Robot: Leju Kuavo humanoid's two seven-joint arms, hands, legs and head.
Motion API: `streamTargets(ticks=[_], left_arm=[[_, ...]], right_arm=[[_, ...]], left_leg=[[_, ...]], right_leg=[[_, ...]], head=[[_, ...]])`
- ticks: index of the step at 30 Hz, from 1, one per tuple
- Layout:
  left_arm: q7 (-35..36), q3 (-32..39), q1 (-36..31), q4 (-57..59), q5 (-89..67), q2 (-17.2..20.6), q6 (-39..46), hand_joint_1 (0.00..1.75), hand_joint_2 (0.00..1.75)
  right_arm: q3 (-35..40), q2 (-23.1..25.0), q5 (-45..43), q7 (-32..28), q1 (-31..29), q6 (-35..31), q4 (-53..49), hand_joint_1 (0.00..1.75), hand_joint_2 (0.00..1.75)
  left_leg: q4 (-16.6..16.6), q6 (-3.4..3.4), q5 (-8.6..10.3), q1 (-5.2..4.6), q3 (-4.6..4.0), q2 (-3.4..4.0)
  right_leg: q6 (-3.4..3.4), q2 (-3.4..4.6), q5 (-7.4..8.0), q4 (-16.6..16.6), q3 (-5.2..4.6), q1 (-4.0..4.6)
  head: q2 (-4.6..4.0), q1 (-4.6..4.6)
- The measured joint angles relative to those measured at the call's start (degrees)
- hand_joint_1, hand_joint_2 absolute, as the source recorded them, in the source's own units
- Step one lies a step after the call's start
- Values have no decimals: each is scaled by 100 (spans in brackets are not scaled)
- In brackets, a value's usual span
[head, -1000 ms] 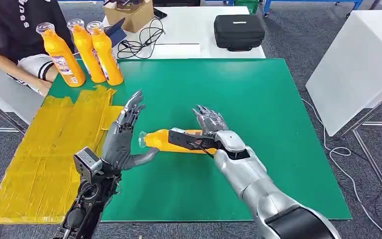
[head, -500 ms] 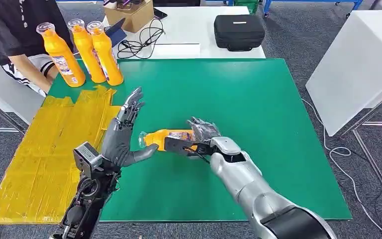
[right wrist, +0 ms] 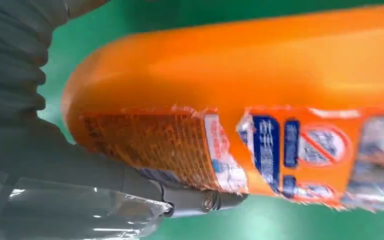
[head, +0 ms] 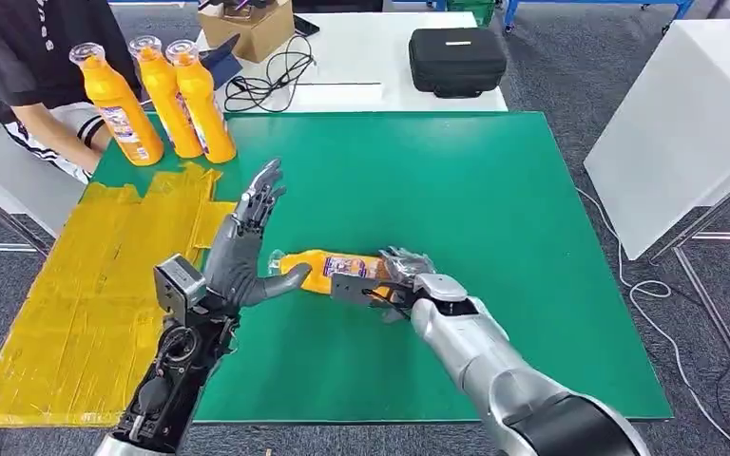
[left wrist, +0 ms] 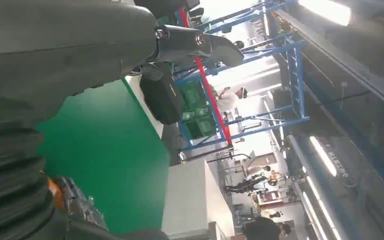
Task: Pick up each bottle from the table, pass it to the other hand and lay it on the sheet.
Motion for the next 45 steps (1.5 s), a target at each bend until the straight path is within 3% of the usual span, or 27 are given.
streamTargets(ticks=[16, 17, 18, 30, 45], left_arm=[[0, -2, -122, 288, 0, -109, 2, 0, 175], [0, -2, -123, 297, 0, -109, 2, 0, 175], [0, -2, -123, 301, 0, -109, 2, 0, 175], [0, -2, -147, 406, 0, -122, 11, 0, 175], [-18, -2, -142, 509, 0, -122, 107, 0, 175]], right_arm=[[-79, -125, 2, 0, -5, 15, 81, 2, 175], [-79, -125, 2, 0, -5, 15, 83, 129, 175], [-79, -127, 2, 0, -6, 15, 83, 173, 175], [-79, -135, 151, -20, -5, 44, 90, 175, 175], [-79, -127, 378, -77, 215, -1065, 87, 175, 175]], left_leg=[[0, 0, 0, 0, 11, 0], [0, 0, 0, 0, 11, 0], [0, 0, 0, 0, 11, 0], [0, 0, 0, 0, 19, 1], [-1, 0, 0, 0, 19, 1]], right_leg=[[0, 0, 0, 0, 12, 0], [0, 0, 0, 0, 13, 0], [0, 0, 0, 0, 13, 0], [0, 0, 0, -1, 21, 0], [0, 0, 1, 0, 21, 0]], head=[[0, 0], [0, 2], [0, 2], [0, 2], [0, 2]])
